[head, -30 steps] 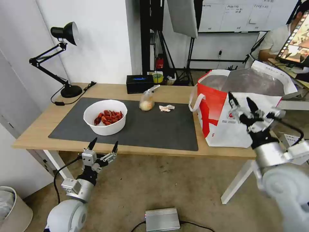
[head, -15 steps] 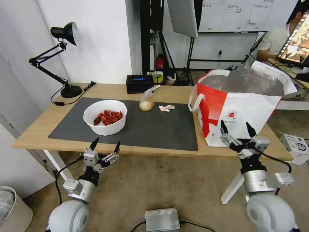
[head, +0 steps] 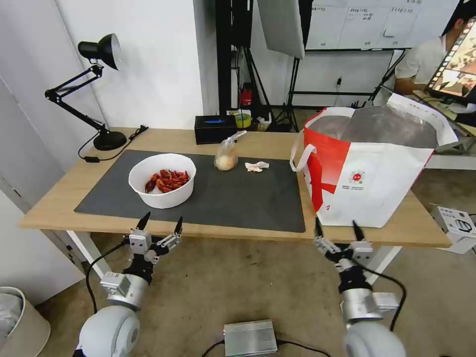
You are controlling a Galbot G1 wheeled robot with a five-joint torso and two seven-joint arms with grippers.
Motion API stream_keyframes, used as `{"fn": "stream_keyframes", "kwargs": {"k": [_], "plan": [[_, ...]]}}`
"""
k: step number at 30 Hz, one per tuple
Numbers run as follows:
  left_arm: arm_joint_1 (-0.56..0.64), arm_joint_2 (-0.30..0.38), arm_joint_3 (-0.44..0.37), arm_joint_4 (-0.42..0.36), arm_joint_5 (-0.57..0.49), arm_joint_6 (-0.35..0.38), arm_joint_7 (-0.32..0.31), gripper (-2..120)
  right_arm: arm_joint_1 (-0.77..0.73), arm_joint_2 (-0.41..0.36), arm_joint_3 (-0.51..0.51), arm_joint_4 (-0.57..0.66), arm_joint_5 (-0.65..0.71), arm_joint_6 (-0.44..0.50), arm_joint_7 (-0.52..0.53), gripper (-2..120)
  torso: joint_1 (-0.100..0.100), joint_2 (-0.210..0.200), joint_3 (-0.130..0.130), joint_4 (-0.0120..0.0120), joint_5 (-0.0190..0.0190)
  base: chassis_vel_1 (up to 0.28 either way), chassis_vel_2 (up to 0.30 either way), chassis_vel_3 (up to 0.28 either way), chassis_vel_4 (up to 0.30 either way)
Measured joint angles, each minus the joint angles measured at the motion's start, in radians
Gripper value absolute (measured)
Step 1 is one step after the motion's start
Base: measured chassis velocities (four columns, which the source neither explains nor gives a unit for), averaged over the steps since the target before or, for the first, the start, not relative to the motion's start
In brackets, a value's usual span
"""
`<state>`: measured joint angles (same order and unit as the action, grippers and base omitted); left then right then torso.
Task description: Pick up the trash from the table and place it into the takeout bag.
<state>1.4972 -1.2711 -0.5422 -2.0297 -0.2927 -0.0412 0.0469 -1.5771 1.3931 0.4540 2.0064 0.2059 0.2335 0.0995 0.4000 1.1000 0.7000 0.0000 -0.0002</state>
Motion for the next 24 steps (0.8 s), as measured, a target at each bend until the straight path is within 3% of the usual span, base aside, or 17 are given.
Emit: {"fn": "stream_keyframes", "kwargs": {"k": [24], "plan": [[0.024,-0.021,-0.034,0.007,-0.009,-0.017,0.011,100,-0.001,0.027,-0.047,-0.008,-0.025,0.008,-0.004,100,0.0,0.0,0.0,0.0,0.0002,0.0,0.0,0.0,0.0]]}}
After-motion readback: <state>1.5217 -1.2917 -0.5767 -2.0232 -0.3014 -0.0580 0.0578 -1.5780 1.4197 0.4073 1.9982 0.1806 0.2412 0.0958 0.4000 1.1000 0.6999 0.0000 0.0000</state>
